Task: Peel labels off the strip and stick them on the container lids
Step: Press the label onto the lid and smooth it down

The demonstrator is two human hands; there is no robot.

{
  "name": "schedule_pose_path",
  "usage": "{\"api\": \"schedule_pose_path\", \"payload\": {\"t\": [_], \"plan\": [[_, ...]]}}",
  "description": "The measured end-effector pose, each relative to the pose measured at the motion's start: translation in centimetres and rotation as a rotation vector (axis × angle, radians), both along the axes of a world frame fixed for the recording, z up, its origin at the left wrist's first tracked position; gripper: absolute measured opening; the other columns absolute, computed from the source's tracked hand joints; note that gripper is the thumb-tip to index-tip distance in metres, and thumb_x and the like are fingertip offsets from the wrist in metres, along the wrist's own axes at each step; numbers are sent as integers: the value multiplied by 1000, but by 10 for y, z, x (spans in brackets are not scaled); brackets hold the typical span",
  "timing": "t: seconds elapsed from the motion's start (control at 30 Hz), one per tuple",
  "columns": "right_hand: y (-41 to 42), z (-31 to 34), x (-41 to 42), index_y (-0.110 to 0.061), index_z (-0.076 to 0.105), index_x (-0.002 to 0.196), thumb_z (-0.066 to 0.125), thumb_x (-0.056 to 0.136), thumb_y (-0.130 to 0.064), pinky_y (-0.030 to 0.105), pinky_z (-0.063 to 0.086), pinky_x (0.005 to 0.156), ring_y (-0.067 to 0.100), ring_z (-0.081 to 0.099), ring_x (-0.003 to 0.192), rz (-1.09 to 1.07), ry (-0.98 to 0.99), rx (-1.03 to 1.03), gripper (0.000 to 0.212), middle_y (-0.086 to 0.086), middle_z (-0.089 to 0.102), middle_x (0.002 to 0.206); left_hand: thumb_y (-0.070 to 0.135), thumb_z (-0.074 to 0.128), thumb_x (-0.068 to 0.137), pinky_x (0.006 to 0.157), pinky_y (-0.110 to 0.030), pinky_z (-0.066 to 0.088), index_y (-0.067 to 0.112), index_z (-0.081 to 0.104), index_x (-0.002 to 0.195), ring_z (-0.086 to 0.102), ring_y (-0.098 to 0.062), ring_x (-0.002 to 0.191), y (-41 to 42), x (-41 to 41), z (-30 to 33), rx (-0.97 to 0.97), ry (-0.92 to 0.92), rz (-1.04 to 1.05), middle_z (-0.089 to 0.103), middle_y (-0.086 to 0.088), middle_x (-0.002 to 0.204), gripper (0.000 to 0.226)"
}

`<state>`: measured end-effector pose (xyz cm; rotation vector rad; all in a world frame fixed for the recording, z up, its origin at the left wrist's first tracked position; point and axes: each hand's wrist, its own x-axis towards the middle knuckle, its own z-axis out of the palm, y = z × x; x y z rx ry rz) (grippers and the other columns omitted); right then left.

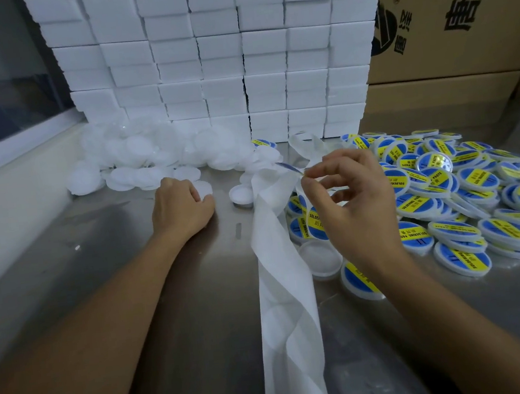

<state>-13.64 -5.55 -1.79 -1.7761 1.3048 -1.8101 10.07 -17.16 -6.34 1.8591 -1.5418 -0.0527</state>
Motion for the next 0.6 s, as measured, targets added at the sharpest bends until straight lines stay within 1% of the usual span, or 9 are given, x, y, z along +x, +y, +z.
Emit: {"api": "schedule_pose_path", "payload": {"t": [0.07,0.13,0.2,0.27,0.33,0.43,0.47,0.53,0.6], "plan": [[0,0,0,-16,69,85,71,85,-9,18,49,60,-1,63,75,-8,12,-8,7,0,54,105,30,72,78,68,-30,38,17,55,65,50,-19,85,1,1,-2,-11,3,-11,49,6,79,25],[1,0,0,-18,68,85,71,85,-10,19,49,59,-1,62,75,-15,23,-20,9,-1,53,103,31,73,77,62,-25,35,18,56,65,52,-17,84,2,4,-3,-30,54,-13,50,10,75,24],[1,0,0,-20,67,85,71,86,-10,17,49,58,-2,62,75,-22,33,-26,10,-1,53,102,34,73,76,61,-23,35,19,58,75,54,-17,85,1,8,-5,-42,130,-6,55,9,85,21],[0,-1,-1,-20,67,87,71,86,-11,13,47,57,-3,62,75,-30,41,-32,10,0,54,102,39,71,78,71,-26,38,23,55,96,54,-17,92,1,10,-7,-39,198,-18,56,8,103,30],[-2,-2,-2,-19,68,91,70,86,-13,11,46,57,-3,62,74,-46,62,-41,8,1,55,102,40,70,80,78,-29,38,25,50,111,53,-18,100,1,9,-6,-65,245,-32,55,7,113,40],[-4,-3,-3,-19,67,96,70,87,-16,15,47,59,2,61,73,-54,92,-50,10,1,59,100,41,67,82,77,-28,38,27,48,114,53,-17,100,5,7,-3,-115,295,-48,56,7,114,39],[-4,-4,-3,-19,67,96,70,87,-17,17,48,59,4,61,71,-50,101,-50,10,1,61,95,40,66,83,74,-26,39,29,48,112,54,-16,97,7,7,-2,-111,303,-69,56,6,113,36],[-5,-6,-2,-17,67,96,70,87,-16,25,49,60,11,58,65,-15,96,-40,10,1,62,78,40,67,83,65,-18,38,32,48,109,56,-10,87,11,7,-1,-72,302,-135,57,7,109,33],[-4,-8,-1,-16,65,98,70,86,-16,30,49,60,14,56,60,26,106,-37,13,-3,60,66,40,69,82,62,-14,37,33,51,110,56,-3,83,17,7,0,-34,343,-184,58,9,106,34]]}}
